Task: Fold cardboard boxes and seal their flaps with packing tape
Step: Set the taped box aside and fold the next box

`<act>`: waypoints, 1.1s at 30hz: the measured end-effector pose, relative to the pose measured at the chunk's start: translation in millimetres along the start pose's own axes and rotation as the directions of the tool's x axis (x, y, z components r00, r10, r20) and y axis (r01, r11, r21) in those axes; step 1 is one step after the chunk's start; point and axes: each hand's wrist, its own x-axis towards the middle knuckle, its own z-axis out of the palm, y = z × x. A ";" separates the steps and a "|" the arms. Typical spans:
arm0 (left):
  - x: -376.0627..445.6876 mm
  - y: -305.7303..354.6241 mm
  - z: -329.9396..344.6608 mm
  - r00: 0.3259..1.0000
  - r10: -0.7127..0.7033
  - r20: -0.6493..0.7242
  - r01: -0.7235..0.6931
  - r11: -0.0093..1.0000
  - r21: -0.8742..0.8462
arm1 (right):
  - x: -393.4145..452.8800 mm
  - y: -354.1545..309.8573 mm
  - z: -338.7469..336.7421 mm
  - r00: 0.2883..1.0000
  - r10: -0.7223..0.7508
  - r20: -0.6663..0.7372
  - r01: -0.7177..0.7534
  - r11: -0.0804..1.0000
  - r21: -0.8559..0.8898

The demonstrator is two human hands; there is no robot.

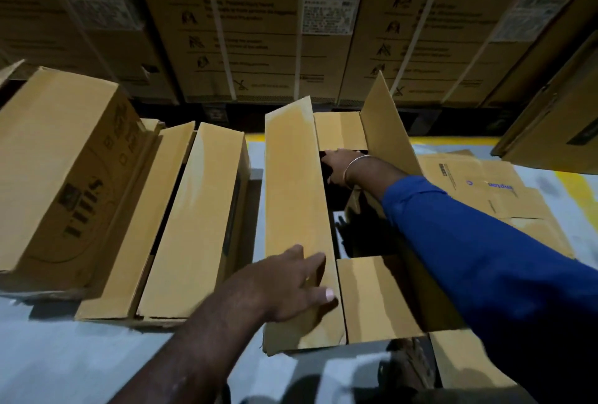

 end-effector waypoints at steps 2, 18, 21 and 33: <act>4.1 4.1 7.9 0.999 -0.025 0.047 0.022 0.998 0.058 | -43.0 2.5 -24.0 0.995 -0.011 -0.098 0.007 0.999 -0.036; 6.6 20.1 25.6 0.996 -0.087 -0.026 0.091 0.947 0.307 | -266.2 14.1 61.5 0.997 -0.070 -0.038 0.079 0.832 0.549; 11.0 17.4 26.1 0.996 -0.082 -0.033 0.088 0.947 0.310 | -244.0 1.0 81.8 0.983 -0.113 0.144 0.064 0.949 0.308; 24.4 -17.5 30.3 0.837 -0.288 -0.465 0.159 0.941 -0.298 | -192.1 14.5 112.6 0.986 0.160 -0.046 -0.145 0.960 0.239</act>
